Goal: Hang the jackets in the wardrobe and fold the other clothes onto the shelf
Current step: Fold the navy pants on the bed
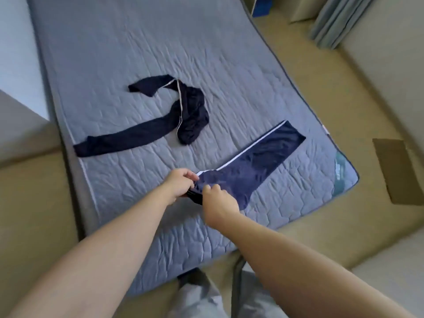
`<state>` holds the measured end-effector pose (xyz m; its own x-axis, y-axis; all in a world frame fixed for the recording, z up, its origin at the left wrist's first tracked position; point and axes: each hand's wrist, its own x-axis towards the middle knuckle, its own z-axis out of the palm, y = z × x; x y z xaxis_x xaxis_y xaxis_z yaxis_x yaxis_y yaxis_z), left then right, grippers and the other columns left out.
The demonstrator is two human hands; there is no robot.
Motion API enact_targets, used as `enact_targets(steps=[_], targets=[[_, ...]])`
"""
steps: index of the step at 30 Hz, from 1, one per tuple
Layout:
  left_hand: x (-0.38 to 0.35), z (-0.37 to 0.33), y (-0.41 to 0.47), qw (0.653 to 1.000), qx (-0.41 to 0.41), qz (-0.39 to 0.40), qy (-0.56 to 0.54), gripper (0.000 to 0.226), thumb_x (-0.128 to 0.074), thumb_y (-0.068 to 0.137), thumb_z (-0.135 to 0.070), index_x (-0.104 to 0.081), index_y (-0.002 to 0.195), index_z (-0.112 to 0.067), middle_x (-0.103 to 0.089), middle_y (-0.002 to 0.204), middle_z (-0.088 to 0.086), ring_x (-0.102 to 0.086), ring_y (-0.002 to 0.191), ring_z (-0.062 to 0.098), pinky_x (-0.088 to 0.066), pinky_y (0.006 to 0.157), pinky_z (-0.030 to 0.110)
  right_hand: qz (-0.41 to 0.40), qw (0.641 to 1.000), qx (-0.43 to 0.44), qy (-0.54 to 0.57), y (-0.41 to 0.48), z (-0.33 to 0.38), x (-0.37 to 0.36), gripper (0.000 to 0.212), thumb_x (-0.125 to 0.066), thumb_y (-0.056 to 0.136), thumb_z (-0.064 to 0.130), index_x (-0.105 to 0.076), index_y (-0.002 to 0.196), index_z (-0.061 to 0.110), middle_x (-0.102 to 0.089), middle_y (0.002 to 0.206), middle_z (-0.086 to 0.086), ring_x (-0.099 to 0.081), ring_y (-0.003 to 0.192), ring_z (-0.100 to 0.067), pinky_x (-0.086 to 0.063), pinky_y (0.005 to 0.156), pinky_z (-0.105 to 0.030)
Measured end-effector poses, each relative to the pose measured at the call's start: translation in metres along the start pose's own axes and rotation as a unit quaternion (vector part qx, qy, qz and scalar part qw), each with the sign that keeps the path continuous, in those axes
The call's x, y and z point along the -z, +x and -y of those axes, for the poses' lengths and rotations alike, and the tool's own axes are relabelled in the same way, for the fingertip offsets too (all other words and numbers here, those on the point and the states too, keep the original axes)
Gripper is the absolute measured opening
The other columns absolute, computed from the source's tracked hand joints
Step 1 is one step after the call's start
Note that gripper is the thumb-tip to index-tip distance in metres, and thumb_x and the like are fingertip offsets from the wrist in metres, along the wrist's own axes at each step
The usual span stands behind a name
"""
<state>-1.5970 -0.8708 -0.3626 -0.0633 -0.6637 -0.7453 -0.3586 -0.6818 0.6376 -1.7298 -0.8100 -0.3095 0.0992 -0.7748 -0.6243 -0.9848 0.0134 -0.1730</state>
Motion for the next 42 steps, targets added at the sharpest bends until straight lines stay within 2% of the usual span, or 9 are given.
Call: enact_targets(steps=[8,13,18,23,27,30,34,36,42], targets=[[0.086,0.173,-0.056,0.99,0.122,0.02,0.062,0.031,-0.058,0.081,0.015,-0.074,0.088,-0.01,-0.074,0.095,0.011,-0.057,0.075,0.016,-0.041,0.055,0.02,0.154,0.986,0.034,0.056,-0.035,0.106,-0.14,0.042,-0.058,0.089,0.007,-0.042,0.128,0.008,-0.049,0.128,-0.016,-0.054,0.12,-0.038,-0.045,0.083,-0.042],[0.14,0.23,-0.103,0.969,0.195,0.041,0.147,0.028,-0.056,0.082,0.012,-0.074,0.088,-0.009,-0.068,0.09,0.015,-0.053,0.069,0.024,-0.041,0.051,0.022,0.242,0.963,0.076,0.088,-0.063,0.175,-0.181,0.037,-0.058,0.09,0.009,-0.046,0.125,0.006,-0.057,0.123,-0.016,-0.061,0.111,-0.037,-0.042,0.073,-0.036],[0.183,0.247,-0.129,0.898,0.363,0.103,0.225,0.019,-0.06,0.085,0.008,-0.071,0.1,0.004,-0.061,0.091,0.022,-0.059,0.074,0.033,-0.058,0.072,0.04,0.34,0.925,0.162,0.044,-0.086,0.229,-0.188,0.012,-0.06,0.089,0.008,-0.06,0.101,0.007,-0.06,0.086,-0.01,-0.06,0.071,-0.026,-0.048,0.058,-0.029],[0.184,0.211,-0.116,0.842,0.457,0.142,0.251,0.024,-0.058,0.091,0.001,-0.072,0.108,0.008,-0.067,0.097,0.02,-0.068,0.083,0.033,-0.06,0.079,0.037,0.366,0.911,0.188,0.014,-0.069,0.218,-0.162,0.003,-0.063,0.086,0.008,-0.062,0.085,0.01,-0.065,0.08,-0.01,-0.068,0.076,-0.03,-0.05,0.059,-0.027],[0.135,0.152,-0.078,0.89,0.414,0.116,0.154,0.041,-0.033,0.089,0.007,-0.07,0.105,0.007,-0.063,0.103,0.02,-0.066,0.09,0.033,-0.061,0.082,0.038,0.341,0.926,0.072,0.146,-0.034,0.138,-0.147,0.021,-0.068,0.078,0.008,-0.063,0.098,0.007,-0.074,0.095,-0.016,-0.072,0.078,-0.032,-0.063,0.071,-0.046],[0.076,0.106,-0.032,0.916,0.322,0.141,0.195,0.053,-0.029,0.082,0.018,-0.067,0.111,-0.005,-0.056,0.114,0.022,-0.067,0.108,0.038,-0.058,0.062,0.023,0.276,0.937,0.015,0.214,0.008,0.056,-0.139,0.025,-0.071,0.08,0.02,-0.054,0.098,0.015,-0.063,0.094,-0.005,-0.061,0.077,-0.022,-0.052,0.061,-0.031],[-0.02,0.056,0.048,0.902,0.19,0.174,0.347,0.058,-0.052,0.084,0.02,-0.056,0.132,-0.012,-0.062,0.076,0.017,-0.062,0.058,0.023,-0.051,0.044,0.026,0.204,0.945,-0.037,0.253,0.074,-0.06,-0.133,0.021,-0.064,0.085,0.019,-0.051,0.101,0.016,-0.062,0.106,-0.006,-0.058,0.09,-0.025,-0.045,0.072,-0.031],[-0.067,0.038,0.091,0.883,0.121,0.157,0.425,0.057,-0.05,0.086,0.012,-0.054,0.135,-0.016,-0.068,0.076,0.013,-0.061,0.057,0.021,-0.05,0.054,0.026,0.191,0.946,-0.057,0.257,0.107,-0.112,-0.134,0.023,-0.062,0.086,0.017,-0.051,0.107,0.016,-0.063,0.111,-0.008,-0.057,0.091,-0.026,-0.044,0.072,-0.031],[-0.168,0.018,0.232,0.811,0.022,0.1,0.576,0.048,-0.049,0.083,-0.009,-0.061,0.127,-0.024,-0.063,0.127,0.005,-0.062,0.112,0.03,-0.052,0.09,0.035,0.148,0.958,-0.056,0.241,0.233,-0.231,-0.157,0.038,-0.057,0.09,0.014,-0.053,0.127,0.011,-0.063,0.122,-0.01,-0.059,0.102,-0.029,-0.044,0.077,-0.031]])
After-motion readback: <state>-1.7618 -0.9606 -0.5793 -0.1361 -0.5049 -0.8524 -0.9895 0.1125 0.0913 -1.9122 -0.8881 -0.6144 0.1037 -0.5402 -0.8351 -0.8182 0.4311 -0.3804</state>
